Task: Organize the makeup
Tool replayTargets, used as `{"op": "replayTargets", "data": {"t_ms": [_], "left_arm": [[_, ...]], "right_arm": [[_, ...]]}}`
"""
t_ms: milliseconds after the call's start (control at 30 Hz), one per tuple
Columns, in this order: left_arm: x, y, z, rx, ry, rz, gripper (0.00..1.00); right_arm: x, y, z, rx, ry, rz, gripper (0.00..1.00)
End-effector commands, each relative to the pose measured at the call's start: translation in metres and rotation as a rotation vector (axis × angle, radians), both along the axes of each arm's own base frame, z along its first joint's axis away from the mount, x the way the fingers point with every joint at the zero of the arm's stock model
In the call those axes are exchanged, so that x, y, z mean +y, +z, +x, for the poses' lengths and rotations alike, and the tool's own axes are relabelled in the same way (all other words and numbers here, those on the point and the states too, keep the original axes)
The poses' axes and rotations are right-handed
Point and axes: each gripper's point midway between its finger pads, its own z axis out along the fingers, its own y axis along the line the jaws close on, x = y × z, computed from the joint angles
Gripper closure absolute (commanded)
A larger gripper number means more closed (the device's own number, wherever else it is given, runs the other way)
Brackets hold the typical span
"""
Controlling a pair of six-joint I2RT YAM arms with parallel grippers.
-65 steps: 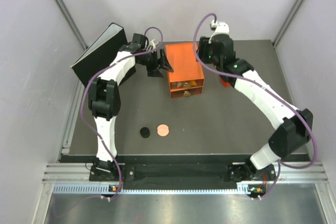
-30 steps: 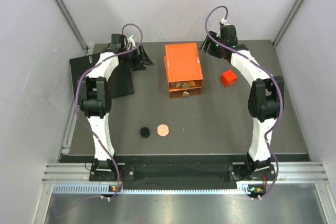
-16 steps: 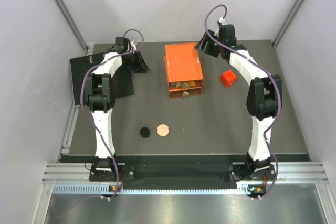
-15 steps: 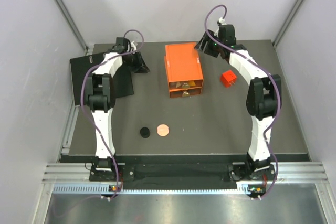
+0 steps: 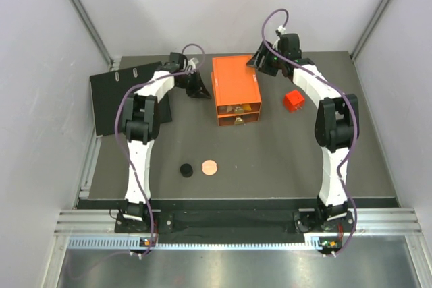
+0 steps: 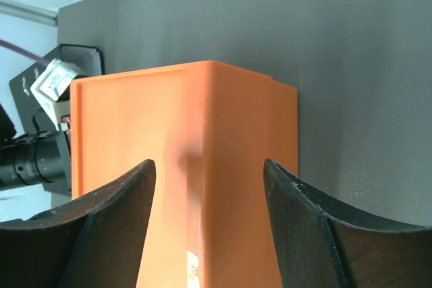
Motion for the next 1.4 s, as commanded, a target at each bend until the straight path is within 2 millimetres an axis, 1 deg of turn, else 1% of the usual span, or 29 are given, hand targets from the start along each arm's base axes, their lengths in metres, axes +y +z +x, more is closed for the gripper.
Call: {"op": "replayTargets", "data": {"t_ms": [0, 167, 333, 433, 600, 733, 967, 1133, 1233, 1300, 1367], "left_arm": [[-0.018, 0.029, 0.015, -0.097, -0.036, -0.107, 0.94], [-0.027, 0.037, 0.017, -0.096, -0.043, -0.177, 0.93], [-0.032, 0.044, 0.022, -0.112, -0.039, -0.212, 0.93], [-0.033, 0.047, 0.026, -0.121, -0.033, -0.218, 0.93], [-0.035, 0.049, 0.026, -0.120, -0.036, -0.234, 0.93], [-0.036, 0.051, 0.026, -0.124, -0.039, -0.242, 0.93], [-0.036, 0.054, 0.027, -0.129, -0.038, -0.250, 0.93], [-0.037, 0.054, 0.028, -0.130, -0.036, -0.255, 0.93], [-0.037, 0.057, 0.028, -0.133, -0.036, -0.257, 0.94], [-0.037, 0.055, 0.028, -0.130, -0.036, -0.255, 0.94], [-0.036, 0.056, 0.027, -0.128, -0.035, -0.250, 0.94]], "right_arm": [[0.016, 0.026, 0.003, -0.064, 0.060, 0.043, 0.35], [0.026, 0.024, -0.003, -0.061, 0.096, 0.044, 0.36], [0.031, 0.026, -0.006, -0.066, 0.119, 0.047, 0.36], [0.033, 0.027, -0.008, -0.067, 0.130, 0.049, 0.36], [0.040, 0.026, -0.011, -0.063, 0.154, 0.058, 0.37], [0.045, 0.030, -0.013, -0.074, 0.176, 0.064, 0.37], [0.064, 0.030, -0.022, -0.079, 0.238, 0.064, 0.37], [0.073, 0.028, -0.026, -0.076, 0.261, 0.063, 0.37], [0.075, 0.025, -0.029, -0.067, 0.266, 0.058, 0.37], [0.073, 0.024, -0.029, -0.063, 0.254, 0.052, 0.37], [0.070, 0.027, -0.028, -0.073, 0.236, 0.042, 0.37]]}}
